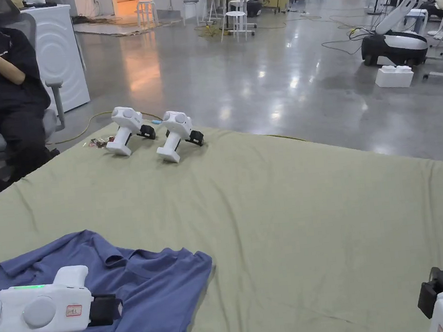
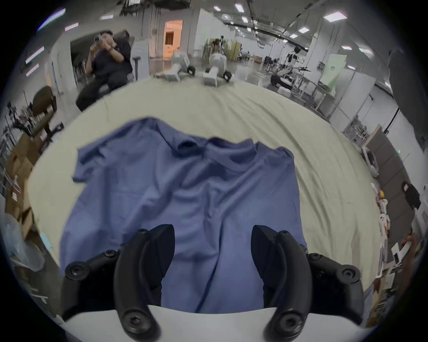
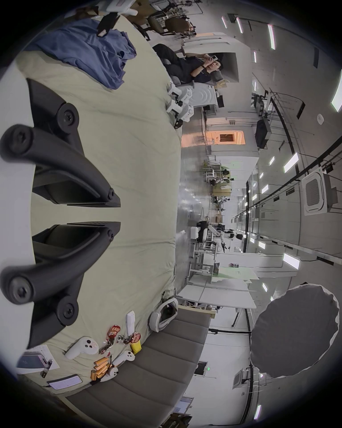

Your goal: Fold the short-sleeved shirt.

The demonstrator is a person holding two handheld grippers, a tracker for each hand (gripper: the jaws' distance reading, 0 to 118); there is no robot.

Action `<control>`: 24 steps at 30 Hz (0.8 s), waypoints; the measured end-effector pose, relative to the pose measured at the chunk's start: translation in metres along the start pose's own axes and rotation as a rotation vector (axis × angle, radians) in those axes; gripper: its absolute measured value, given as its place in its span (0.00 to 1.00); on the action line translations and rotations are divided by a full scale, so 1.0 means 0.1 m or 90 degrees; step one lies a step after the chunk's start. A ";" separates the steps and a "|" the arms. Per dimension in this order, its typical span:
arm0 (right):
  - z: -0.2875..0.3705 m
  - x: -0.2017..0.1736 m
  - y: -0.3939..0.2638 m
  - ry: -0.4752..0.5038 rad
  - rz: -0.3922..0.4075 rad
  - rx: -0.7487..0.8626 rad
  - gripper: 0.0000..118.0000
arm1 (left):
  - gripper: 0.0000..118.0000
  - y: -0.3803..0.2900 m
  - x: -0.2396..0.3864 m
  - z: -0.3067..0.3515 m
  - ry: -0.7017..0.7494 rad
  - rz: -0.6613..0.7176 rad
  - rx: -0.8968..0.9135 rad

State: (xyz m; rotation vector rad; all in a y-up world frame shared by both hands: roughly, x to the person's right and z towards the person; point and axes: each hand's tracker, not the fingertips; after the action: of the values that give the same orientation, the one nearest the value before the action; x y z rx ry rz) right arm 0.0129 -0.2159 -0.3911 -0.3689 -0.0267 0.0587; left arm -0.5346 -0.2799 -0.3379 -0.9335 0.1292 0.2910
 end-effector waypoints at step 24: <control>-0.06 0.02 -0.28 -0.005 0.018 -0.057 0.14 | 0.04 -0.20 0.30 -0.22 0.089 -0.120 0.054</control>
State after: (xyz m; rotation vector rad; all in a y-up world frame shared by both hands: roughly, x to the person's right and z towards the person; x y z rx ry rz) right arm 0.0165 -0.2436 -0.3863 -0.4580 -0.0318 0.0874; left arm -0.4995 -0.3027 -0.3423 -0.8749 0.1794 0.0446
